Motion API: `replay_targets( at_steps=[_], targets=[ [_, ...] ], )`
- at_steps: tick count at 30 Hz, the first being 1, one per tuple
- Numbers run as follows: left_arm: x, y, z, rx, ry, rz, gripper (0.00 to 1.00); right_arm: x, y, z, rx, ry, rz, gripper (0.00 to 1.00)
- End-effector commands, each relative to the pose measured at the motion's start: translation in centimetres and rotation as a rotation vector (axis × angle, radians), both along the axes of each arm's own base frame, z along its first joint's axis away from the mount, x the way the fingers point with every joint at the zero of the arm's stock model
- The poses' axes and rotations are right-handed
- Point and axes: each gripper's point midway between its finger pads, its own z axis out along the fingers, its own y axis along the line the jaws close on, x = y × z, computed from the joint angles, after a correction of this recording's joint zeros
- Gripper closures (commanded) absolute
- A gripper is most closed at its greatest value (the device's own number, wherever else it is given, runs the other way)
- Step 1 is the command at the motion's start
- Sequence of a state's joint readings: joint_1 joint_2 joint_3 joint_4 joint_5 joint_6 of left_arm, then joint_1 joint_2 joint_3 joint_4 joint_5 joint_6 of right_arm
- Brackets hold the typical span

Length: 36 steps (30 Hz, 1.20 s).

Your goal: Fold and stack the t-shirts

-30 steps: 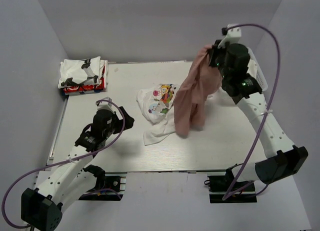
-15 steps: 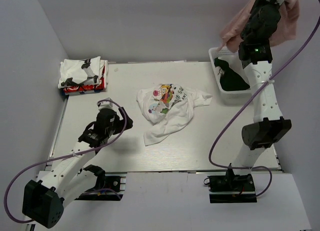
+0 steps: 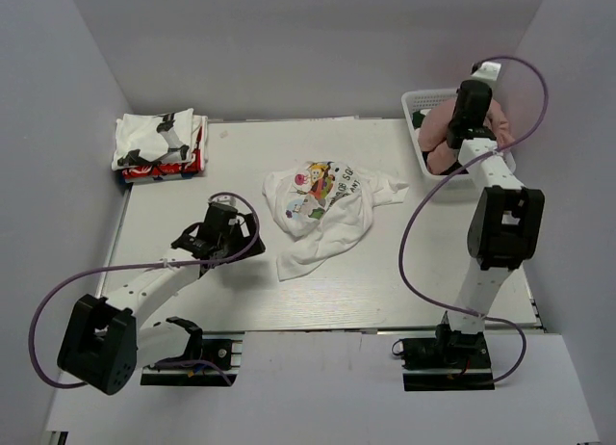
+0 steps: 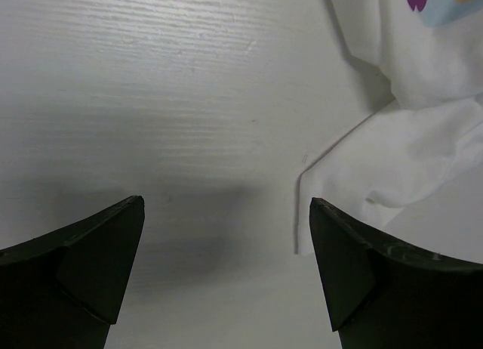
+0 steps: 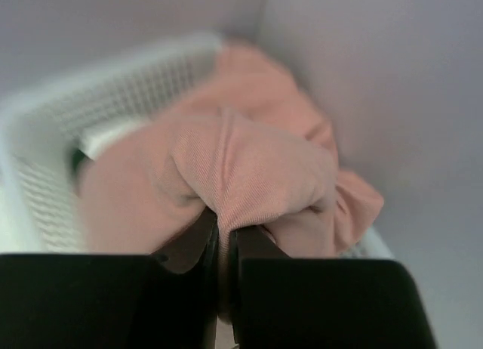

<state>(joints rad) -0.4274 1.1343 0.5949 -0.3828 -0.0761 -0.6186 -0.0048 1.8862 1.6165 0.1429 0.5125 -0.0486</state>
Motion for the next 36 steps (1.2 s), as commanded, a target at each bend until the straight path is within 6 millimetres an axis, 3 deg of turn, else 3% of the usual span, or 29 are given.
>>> replay_targets(
  at_steps=[1,2,4,5,7,8,10,11,13,17,21,22,24,25,26,27,29,30,31,34,36],
  targets=[
    [0.0,-2.1,0.7,-0.059,0.003,-0.094,0.0,-0.4,-2.5,-5.1,0.103,0.086,-0.105,0.93],
    [-0.2,-2.7,0.6,-0.079,0.013,-0.127,0.0,-0.7,-2.4,-5.2,0.138,0.12,-0.116,0.78],
    [-0.5,-3.4,-0.1,-0.082,0.036,-0.16,0.0,-1.3,-1.6,-5.8,0.128,0.178,-0.093,0.63],
    [-0.7,-3.9,-0.3,-0.09,0.042,-0.18,0.0,-2.1,-1.2,-3.7,0.098,0.175,-0.063,0.1],
    [-1.2,-4.8,-0.6,-0.082,0.043,-0.251,0.0,-2.7,1.2,-3.3,0.115,0.184,0.032,0.1],
    [-1.2,-5.1,-0.9,-0.08,0.048,-0.261,0.0,-4.0,1.8,0.5,0.107,0.122,0.071,0.1],
    [-1.9,-6.1,-1.2,-0.073,0.053,-0.318,0.0,-5.1,5.9,-0.5,0.132,0.157,0.246,0.1],
    [-2.2,-6.3,-1.5,-0.069,0.062,-0.33,0.0,-6.3,6.8,1.4,0.132,0.129,0.292,0.1],
    [-2.2,-7.2,-1.8,-0.044,0.07,-0.354,0.02,-8.7,10.2,2.7,0.168,0.134,0.431,0.1],
    [-3.2,-8.4,-3.3,0.0,0.122,-0.388,0.09,-11.2,15.3,2.4,0.247,0.18,0.578,0.1],
    [-3.4,-9.5,-4.3,-0.003,0.131,-0.394,0.24,-12.3,17.4,-1.3,0.336,0.25,0.552,0.1],
    [-3.4,-10.1,-4.3,-0.009,0.119,-0.408,0.4,-12.9,17.5,-3.4,0.374,0.288,0.525,0.1],
    [-3.6,-9.7,-5.4,0.018,0.151,-0.375,0.61,-13.4,18.6,-4.5,0.391,0.306,0.517,0.1],
    [-3.1,-9.4,-5.5,0.043,0.145,-0.346,0.77,-13.6,19.3,-5.1,0.408,0.314,0.515,0.1],
    [-3.1,-9.6,-5.3,0.048,0.142,-0.342,1.0,-14.2,19.0,-6.6,0.415,0.347,0.485,0.1],
    [-3.0,-9.5,-5.3,0.049,0.141,-0.329,1.0,-14.5,19.5,-7.4,0.408,0.369,0.474,0.1],
    [-2.1,-9.0,-4.6,0.069,0.109,-0.272,1.0,-15.6,19.1,-10.9,0.44,0.444,0.387,0.1],
    [-1.9,-8.7,-4.6,0.075,0.102,-0.244,1.0,-15.7,19.3,-10.9,0.432,0.443,0.385,0.1],
    [-1.5,-8.5,-3.5,0.069,0.071,-0.215,1.0,-16.1,19.3,-12.7,0.435,0.481,0.37,0.1],
    [-1.2,-6.7,-2.0,0.089,0.024,-0.113,1.0,-16.0,20.1,-15.4,0.46,0.526,0.333,0.1],
    [-1.1,-6.0,0.2,0.059,-0.044,-0.077,1.0,-15.0,19.9,-16.0,0.473,0.511,0.256,0.1]
  ],
)
